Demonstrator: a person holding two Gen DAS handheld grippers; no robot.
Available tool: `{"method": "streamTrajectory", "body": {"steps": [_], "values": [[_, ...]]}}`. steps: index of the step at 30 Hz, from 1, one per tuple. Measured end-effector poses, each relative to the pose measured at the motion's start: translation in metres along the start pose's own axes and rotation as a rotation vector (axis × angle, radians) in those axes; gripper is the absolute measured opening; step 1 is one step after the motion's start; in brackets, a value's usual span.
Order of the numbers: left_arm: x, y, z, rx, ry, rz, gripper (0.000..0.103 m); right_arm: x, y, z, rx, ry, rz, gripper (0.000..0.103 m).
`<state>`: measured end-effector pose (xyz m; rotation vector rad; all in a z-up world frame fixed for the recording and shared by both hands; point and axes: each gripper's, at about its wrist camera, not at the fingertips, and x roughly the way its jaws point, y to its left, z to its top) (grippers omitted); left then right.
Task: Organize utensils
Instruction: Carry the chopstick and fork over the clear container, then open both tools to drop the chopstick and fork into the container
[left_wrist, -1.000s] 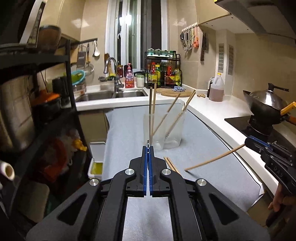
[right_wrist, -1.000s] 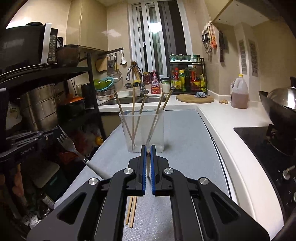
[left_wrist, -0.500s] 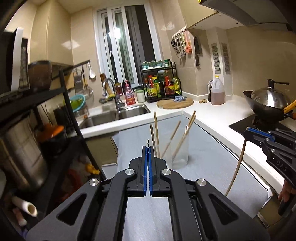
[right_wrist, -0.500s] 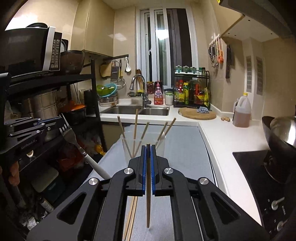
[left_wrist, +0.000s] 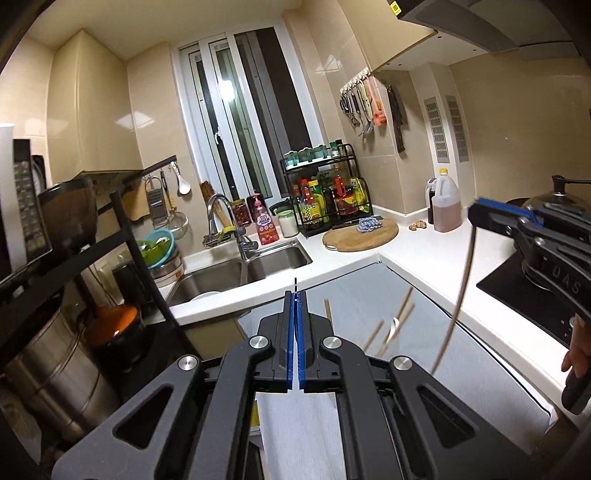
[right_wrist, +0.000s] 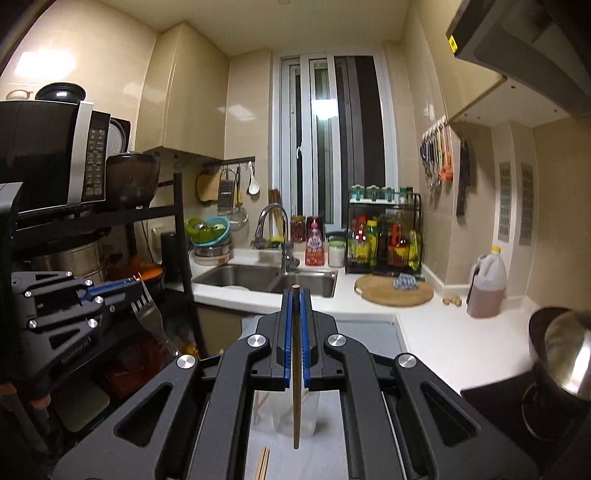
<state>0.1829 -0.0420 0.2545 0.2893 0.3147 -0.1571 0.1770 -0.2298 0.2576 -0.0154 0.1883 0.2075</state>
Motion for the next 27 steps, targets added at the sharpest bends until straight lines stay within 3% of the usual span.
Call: {"method": "streamTrajectory", "body": {"steps": [13,17,27], "values": [[0.073,-0.001,0.018,0.032,0.039,-0.017,0.001,0.076,0.000,0.047,-0.017,-0.061,-0.004,0.004],[0.092,-0.006,0.010,0.047,0.065,-0.024,0.001,0.094,-0.001,0.039,-0.019,-0.055,-0.003,0.004],[0.133,-0.011,-0.013,0.058,0.136,-0.034,0.001,0.127,-0.003,-0.009,-0.028,0.056,-0.007,0.004]]}}
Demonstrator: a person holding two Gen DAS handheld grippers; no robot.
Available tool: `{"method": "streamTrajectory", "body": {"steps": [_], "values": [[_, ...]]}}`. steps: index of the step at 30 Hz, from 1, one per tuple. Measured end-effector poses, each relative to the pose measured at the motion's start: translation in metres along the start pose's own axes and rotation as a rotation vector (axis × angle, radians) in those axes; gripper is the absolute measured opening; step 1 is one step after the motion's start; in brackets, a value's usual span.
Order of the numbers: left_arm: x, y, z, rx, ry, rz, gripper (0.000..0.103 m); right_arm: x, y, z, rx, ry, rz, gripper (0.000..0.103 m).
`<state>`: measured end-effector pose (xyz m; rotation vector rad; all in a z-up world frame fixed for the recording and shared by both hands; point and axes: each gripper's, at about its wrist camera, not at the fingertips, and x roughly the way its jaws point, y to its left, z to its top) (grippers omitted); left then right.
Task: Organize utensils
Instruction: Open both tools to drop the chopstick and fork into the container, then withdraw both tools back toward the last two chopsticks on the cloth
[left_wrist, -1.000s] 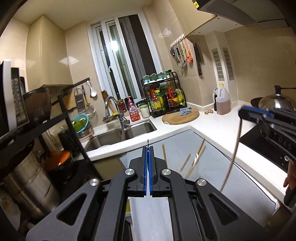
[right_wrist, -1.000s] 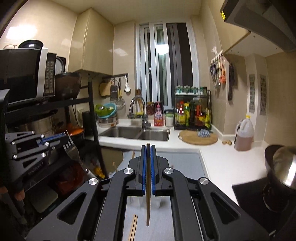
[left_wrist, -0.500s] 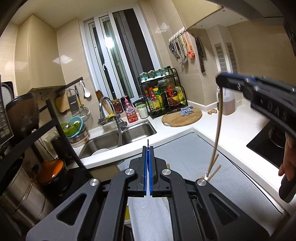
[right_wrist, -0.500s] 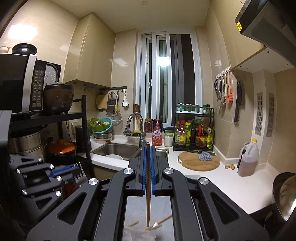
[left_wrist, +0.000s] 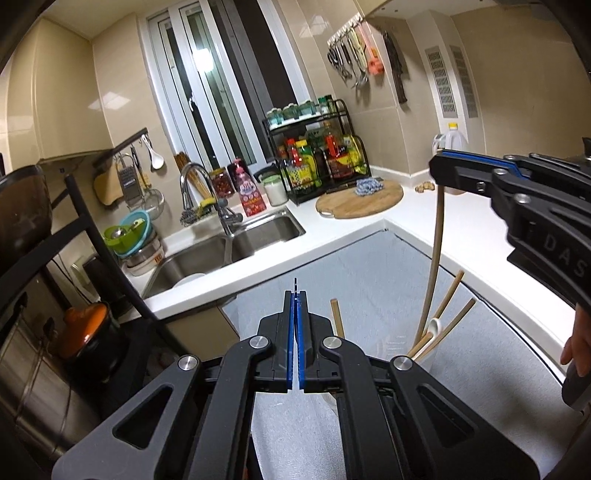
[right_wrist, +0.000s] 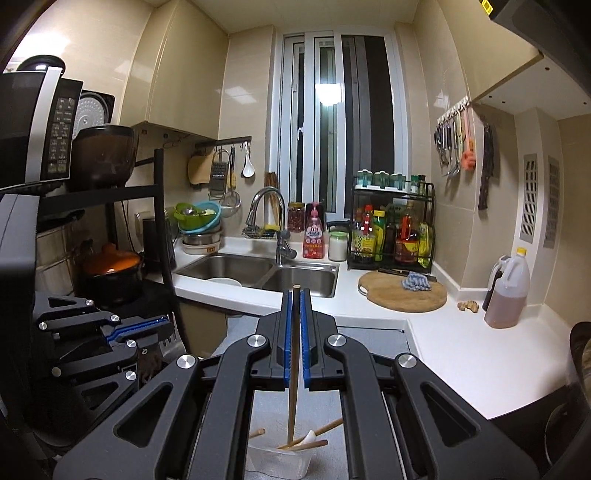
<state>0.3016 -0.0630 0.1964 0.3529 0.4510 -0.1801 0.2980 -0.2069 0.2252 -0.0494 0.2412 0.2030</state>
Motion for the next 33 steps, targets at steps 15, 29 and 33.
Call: {"method": "streamTrajectory", "body": {"steps": [15,29,33], "values": [[0.006,0.015,-0.015,-0.067,-0.010,0.099,0.090,0.004,-0.008,-0.039,0.023,0.106,0.006,0.048],[-0.085,-0.011,-0.131,-0.281,0.079,0.068,0.092,-0.125,0.015,-0.149,0.138,0.183,-0.103,0.083],[-0.113,-0.030,-0.177,-0.313,0.119,0.059,0.092,-0.164,0.032,-0.183,0.125,0.216,-0.106,0.083]]}}
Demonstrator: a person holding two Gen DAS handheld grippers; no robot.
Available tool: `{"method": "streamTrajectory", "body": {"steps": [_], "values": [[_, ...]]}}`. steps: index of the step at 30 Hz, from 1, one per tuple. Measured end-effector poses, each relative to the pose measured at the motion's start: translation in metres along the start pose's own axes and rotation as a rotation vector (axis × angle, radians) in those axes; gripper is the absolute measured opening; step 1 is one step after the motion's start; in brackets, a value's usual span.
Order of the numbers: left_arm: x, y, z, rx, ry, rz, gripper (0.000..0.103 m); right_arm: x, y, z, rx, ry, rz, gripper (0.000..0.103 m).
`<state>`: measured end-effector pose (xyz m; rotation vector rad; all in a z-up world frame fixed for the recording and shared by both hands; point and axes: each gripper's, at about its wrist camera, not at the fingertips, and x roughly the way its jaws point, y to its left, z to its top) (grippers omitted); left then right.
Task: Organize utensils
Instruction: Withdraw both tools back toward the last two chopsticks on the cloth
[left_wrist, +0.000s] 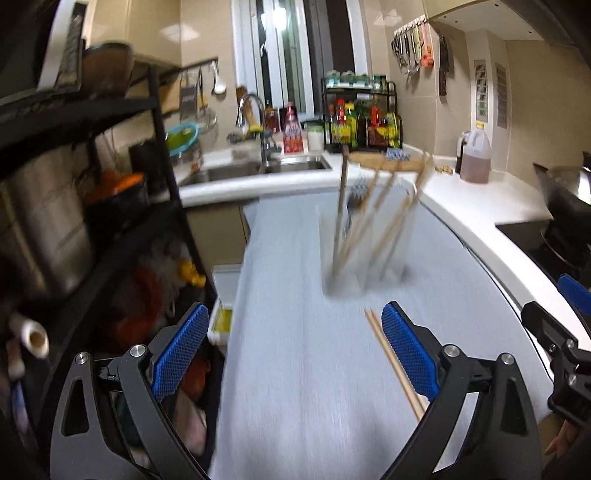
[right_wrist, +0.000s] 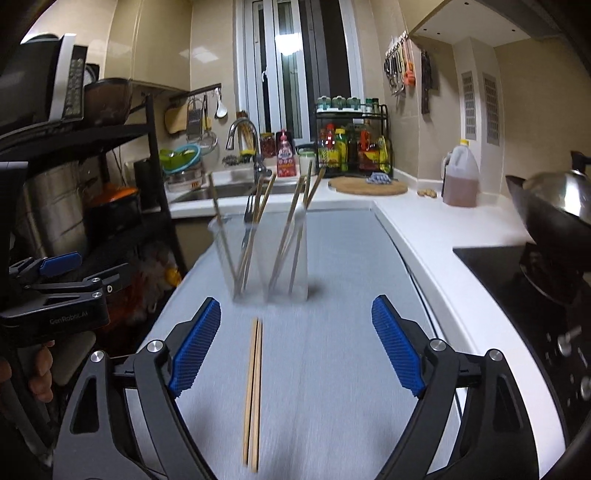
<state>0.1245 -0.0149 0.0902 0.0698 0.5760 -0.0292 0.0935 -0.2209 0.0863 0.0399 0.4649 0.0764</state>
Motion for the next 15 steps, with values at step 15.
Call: {"method": "streamTrajectory", "body": {"steps": [15], "values": [[-0.066,0.001,-0.077,-0.021,0.030,0.028,0.092,-0.074,0.025,-0.072,-0.045,0.027,0.013,0.083]]}}
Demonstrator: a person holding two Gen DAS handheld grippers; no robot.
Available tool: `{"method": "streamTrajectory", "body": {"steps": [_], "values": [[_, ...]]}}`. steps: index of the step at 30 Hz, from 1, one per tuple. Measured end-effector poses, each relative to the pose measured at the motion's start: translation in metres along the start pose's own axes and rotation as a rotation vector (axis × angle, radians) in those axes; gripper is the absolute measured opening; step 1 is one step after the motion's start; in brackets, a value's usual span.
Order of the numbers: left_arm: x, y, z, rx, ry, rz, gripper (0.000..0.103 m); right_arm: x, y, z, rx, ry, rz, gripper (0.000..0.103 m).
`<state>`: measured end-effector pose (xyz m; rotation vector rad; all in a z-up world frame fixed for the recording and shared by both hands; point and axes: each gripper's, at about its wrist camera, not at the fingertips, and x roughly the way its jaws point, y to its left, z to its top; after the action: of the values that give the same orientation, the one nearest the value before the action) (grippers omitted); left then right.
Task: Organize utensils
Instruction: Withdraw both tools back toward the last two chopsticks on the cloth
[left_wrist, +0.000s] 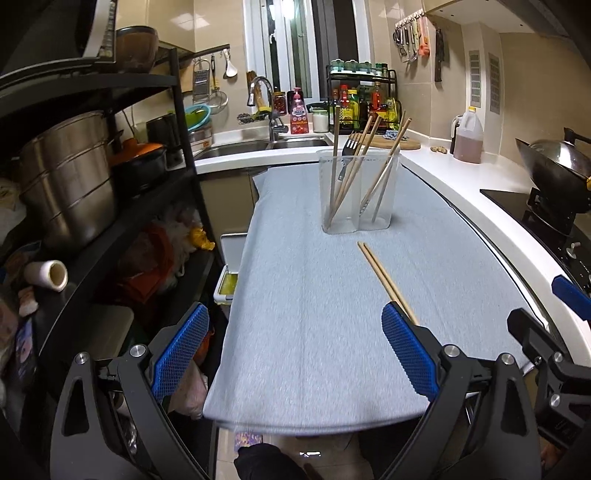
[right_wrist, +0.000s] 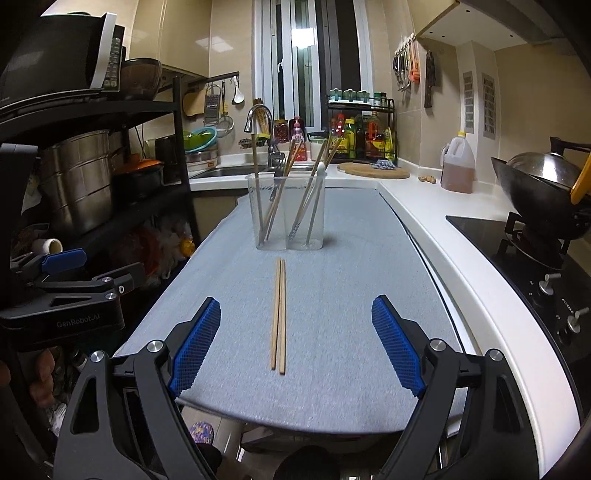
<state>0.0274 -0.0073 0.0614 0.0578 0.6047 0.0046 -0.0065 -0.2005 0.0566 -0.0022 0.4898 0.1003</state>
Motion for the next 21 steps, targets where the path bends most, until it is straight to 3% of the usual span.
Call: {"method": "streamTrajectory", "body": {"steps": [21], "values": [[0.007,-0.008,-0.021,0.002,0.033,-0.003,0.092,0.008,0.002,-0.019,-0.018,0.046,-0.009,0.083]]}}
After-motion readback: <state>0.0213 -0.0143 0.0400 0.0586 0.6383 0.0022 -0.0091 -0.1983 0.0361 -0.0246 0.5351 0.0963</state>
